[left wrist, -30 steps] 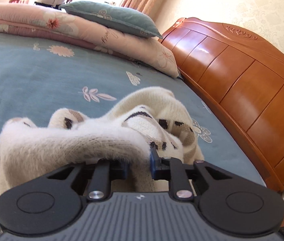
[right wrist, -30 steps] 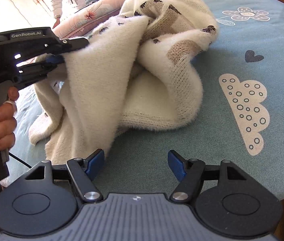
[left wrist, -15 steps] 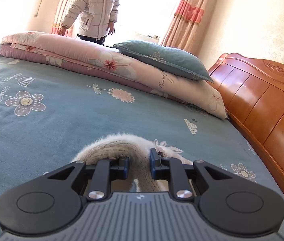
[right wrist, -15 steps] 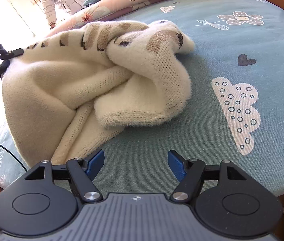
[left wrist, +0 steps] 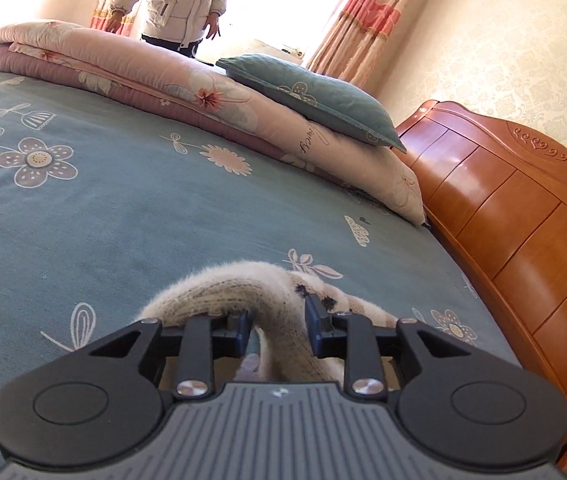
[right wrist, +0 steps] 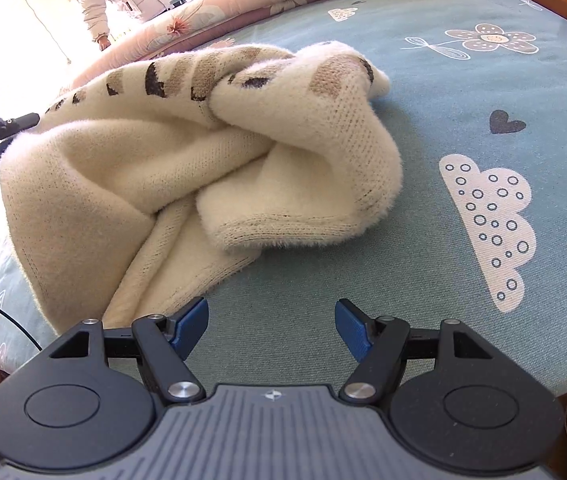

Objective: Fold clothes

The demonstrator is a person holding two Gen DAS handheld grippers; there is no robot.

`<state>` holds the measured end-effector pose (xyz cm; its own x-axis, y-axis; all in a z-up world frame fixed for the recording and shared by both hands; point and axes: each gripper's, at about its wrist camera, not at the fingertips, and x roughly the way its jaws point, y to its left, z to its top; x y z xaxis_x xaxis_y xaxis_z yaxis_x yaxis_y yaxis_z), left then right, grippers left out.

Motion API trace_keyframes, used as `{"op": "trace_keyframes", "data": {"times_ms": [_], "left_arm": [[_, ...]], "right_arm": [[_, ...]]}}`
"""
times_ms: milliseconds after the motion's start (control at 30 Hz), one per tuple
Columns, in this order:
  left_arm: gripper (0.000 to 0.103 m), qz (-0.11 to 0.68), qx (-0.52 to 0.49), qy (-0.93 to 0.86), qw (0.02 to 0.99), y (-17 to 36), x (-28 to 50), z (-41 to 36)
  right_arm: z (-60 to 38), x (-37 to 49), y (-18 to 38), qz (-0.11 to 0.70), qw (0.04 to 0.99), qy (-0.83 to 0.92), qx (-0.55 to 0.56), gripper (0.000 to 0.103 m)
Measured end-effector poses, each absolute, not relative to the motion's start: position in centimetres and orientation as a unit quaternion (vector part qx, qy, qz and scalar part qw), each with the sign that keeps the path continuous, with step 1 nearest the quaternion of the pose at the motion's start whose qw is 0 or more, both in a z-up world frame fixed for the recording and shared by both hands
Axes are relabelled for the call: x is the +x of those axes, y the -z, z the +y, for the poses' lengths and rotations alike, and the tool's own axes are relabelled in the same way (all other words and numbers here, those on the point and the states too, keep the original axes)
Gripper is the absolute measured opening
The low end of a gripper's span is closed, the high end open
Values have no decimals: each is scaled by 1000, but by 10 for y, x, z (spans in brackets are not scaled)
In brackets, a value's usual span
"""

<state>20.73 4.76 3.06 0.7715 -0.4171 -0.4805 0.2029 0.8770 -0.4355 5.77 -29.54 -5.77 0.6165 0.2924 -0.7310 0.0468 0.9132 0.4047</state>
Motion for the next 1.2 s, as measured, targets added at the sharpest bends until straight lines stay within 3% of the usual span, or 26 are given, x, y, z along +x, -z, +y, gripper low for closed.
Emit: {"op": "trace_keyframes", "data": {"times_ms": [67, 167, 433, 600, 667, 900, 1133, 1200], "left_arm": [[51, 292, -188, 189, 918, -30, 202, 44], [61, 295, -188, 212, 912, -28, 195, 37], [61, 317, -178, 245, 899, -26, 188, 29], [66, 350, -147, 258, 889, -26, 170, 30], [72, 361, -119, 253, 890, -24, 158, 33], [74, 406, -72, 205, 888, -4, 129, 69], [73, 431, -68, 177, 882, 16, 128, 88], [73, 435, -66, 180, 880, 19, 129, 91]], "right_arm": [[-293, 60, 58, 435, 876, -69, 195, 74], [-290, 62, 59, 439, 875, -70, 193, 74], [-284, 66, 43, 423, 888, -83, 158, 74], [-265, 81, -5, 380, 914, -114, 90, 74], [-251, 91, -29, 356, 923, -132, 57, 74], [-173, 133, -88, 305, 929, -204, -48, 74], [-68, 186, -62, 355, 887, -208, -212, 73], [-66, 190, -56, 362, 877, -202, -242, 64]]}}
